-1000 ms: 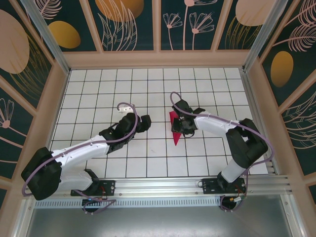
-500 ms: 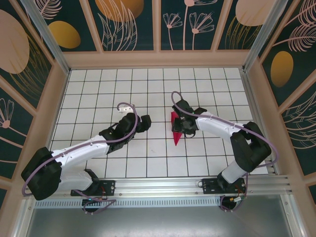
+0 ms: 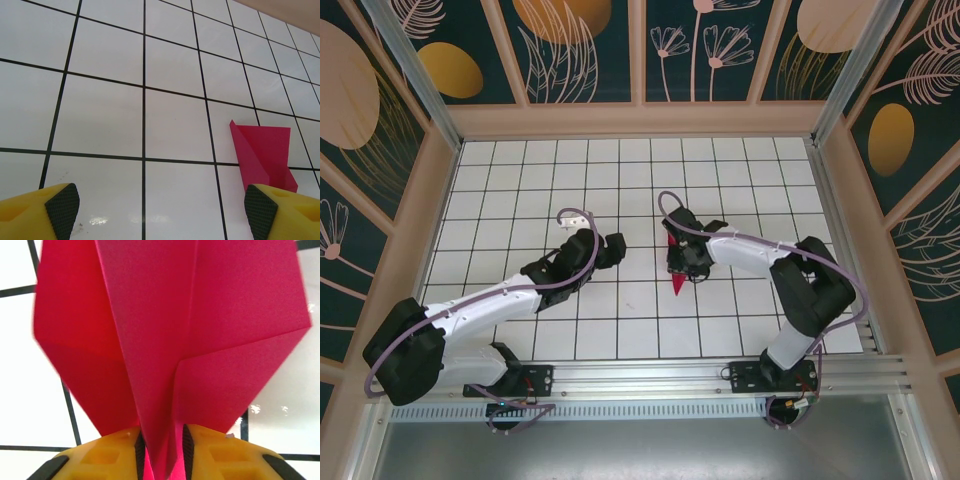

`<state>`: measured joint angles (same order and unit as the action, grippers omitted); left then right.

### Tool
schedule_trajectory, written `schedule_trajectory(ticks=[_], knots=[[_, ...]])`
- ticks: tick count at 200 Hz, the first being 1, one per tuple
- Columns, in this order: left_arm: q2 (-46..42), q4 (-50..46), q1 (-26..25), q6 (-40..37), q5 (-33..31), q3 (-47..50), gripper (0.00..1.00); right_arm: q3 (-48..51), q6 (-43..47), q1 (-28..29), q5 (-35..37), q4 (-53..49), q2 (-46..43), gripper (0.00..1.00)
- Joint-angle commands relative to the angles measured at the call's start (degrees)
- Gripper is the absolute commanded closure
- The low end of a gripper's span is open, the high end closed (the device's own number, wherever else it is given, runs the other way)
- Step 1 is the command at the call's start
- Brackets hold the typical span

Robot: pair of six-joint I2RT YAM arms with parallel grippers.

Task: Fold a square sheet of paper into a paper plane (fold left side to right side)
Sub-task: Move the paper plane to the center of the table.

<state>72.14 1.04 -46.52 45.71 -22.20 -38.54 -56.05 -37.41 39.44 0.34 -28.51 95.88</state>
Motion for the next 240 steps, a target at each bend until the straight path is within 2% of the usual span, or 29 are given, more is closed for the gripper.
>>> schedule_trajectory(ticks=[1,24,41,85,135,168,204,207,240], knots=[[-0.5,-0.5,-0.3,-0.2,-1.4,0.5,0.12,-2.3,0.5,0.4,-0.6,0.4,2.0,0.78],[-0.7,-0.7,-0.3,-0.2,-1.4,0.5,0.12,-4.8,2.2,-0.4,0.2,-0.4,2.9,0.96],[-1.0,-0.9,-0.3,-0.2,-1.5,0.5,0.12,-8.0,4.1,-2.1,0.3,-1.5,3.9,1.0],[-2.1,-1.0,-0.3,0.0,-1.7,1.3,0.11,-19.7,10.2,-7.7,0.2,-6.4,11.4,0.99],[-2.2,-1.0,-0.3,-0.2,-1.6,1.4,0.11,-30.5,15.1,-7.8,3.3,-11.5,20.2,0.97],[-1.8,-0.9,-0.3,-0.2,-1.4,1.4,0.11,-31.9,16.1,-7.8,2.0,-12.1,22.2,0.93],[-1.5,-0.9,-0.3,-0.2,-1.1,1.3,0.11,-31.2,16.0,-7.8,0.9,-11.0,23.4,0.83],[-1.5,-0.9,-0.2,-0.3,-1.1,1.3,0.11,-31.2,16.0,-9.2,0.9,-11.0,23.6,0.82],[-1.3,-0.8,-0.3,-0.2,-0.8,1.4,0.11,-31.2,15.9,-9.5,0.8,-10.9,24.6,0.78]])
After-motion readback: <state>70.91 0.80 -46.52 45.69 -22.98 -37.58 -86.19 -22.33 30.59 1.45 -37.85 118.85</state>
